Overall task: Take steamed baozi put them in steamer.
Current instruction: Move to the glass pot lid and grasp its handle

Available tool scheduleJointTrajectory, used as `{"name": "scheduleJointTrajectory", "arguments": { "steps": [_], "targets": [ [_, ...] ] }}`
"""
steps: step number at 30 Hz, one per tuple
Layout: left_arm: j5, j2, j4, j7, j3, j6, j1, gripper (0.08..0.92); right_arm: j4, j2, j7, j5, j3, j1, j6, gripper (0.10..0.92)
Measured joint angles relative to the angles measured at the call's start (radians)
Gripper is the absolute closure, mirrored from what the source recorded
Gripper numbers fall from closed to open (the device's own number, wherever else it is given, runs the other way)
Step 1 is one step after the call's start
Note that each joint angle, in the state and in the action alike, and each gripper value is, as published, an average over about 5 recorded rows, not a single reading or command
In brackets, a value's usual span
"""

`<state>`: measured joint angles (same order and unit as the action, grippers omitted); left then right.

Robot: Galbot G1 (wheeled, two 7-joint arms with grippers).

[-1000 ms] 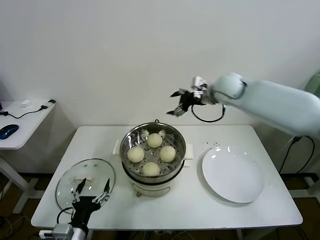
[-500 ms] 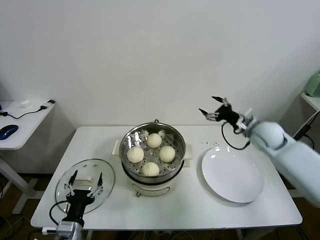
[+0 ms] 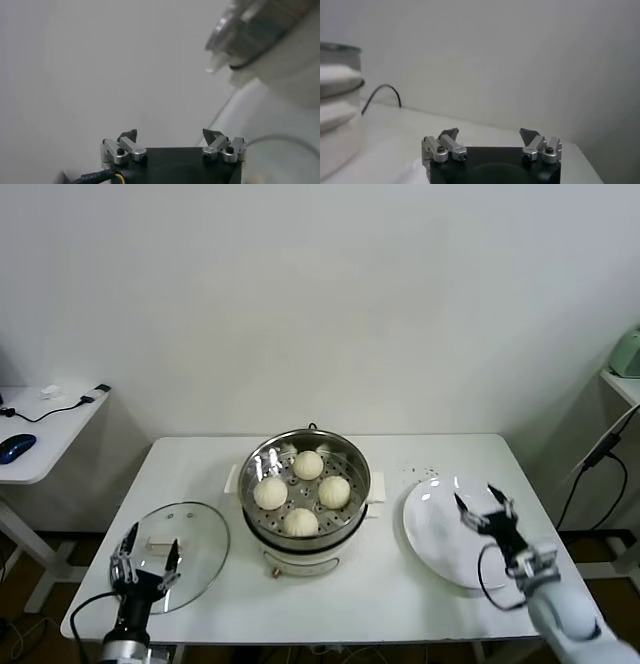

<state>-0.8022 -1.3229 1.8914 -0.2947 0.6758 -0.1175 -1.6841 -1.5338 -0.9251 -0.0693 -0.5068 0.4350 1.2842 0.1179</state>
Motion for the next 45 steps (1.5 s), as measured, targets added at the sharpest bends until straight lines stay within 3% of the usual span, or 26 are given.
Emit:
{"name": "scheduleJointTrajectory", "arguments": {
  "steps": [14, 28, 37, 40, 45],
  "targets": [
    [-0.374, 0.070, -0.220, -0.150, -0.021, 0.044, 0.079, 0.177, -0.078, -0.126, 0.053, 0.062, 0.101, 0.112, 0.004, 0.203],
    [-0.439, 0.113, -0.393, -0.172, -0.052, 0.082, 0.181, 0.177, -0.124, -0.163, 0.066, 0.097, 0.122, 0.161, -0.004, 0.203],
    [-0.424, 0.126, -0.441, -0.164, -0.070, 0.091, 0.247, 0.179, -0.132, -0.167, 0.065, 0.113, 0.132, 0.180, -0.004, 0.203],
    [-0.423, 0.126, -0.454, -0.157, -0.076, 0.090, 0.263, 0.226, -0.133, -0.172, 0.064, 0.119, 0.133, 0.182, -0.004, 0.202],
    [-0.428, 0.126, -0.483, -0.153, -0.079, 0.083, 0.286, 0.372, -0.138, -0.181, 0.062, 0.127, 0.133, 0.187, -0.004, 0.203]
  ]
}}
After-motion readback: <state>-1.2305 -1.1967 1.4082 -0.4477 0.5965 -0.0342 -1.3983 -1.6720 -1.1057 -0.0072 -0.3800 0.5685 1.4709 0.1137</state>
